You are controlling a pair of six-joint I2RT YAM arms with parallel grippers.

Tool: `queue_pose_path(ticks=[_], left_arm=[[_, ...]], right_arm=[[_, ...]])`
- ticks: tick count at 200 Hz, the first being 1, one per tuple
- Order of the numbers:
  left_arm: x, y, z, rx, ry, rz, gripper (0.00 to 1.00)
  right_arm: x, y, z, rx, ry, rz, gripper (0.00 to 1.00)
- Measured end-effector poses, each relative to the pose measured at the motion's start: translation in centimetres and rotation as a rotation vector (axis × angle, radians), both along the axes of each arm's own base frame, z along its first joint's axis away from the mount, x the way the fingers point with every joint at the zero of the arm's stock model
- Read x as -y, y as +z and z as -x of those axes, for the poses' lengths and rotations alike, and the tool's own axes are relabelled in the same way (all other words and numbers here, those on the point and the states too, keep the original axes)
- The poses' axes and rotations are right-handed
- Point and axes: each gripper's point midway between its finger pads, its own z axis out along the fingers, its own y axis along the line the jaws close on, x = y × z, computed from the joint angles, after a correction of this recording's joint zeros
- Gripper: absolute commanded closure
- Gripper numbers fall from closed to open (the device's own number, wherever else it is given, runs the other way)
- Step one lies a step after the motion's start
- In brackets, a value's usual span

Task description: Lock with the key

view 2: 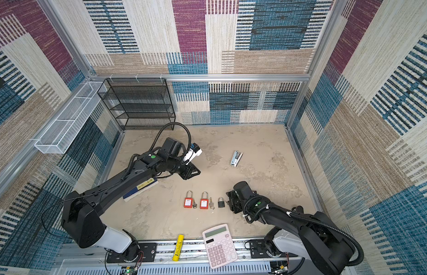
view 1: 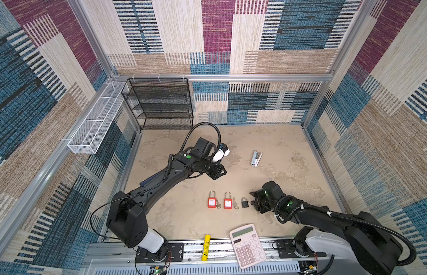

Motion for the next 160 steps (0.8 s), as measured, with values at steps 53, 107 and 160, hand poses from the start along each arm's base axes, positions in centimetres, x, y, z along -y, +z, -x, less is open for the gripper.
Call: queue_pose_path(ticks=[53,107,160], left_arm=[[0.0,0.0,0.0,0.0,0.001,0.001,0.68],[0.1,-0.1,0.0,-0.012,0.01,0.004,0.68],[0.1,-0.1,0.0,-0.013,0.01,0.005,0.68]], right_arm=[[0.9,0.8,0.6,-0.011,-0.016,0.028,0.55],[1.4,0.0,1.3,-0.025,-0.027,0.02,0.55],[1.3,0.0,1.2,-0.023,-0.025,0.017,0.55]])
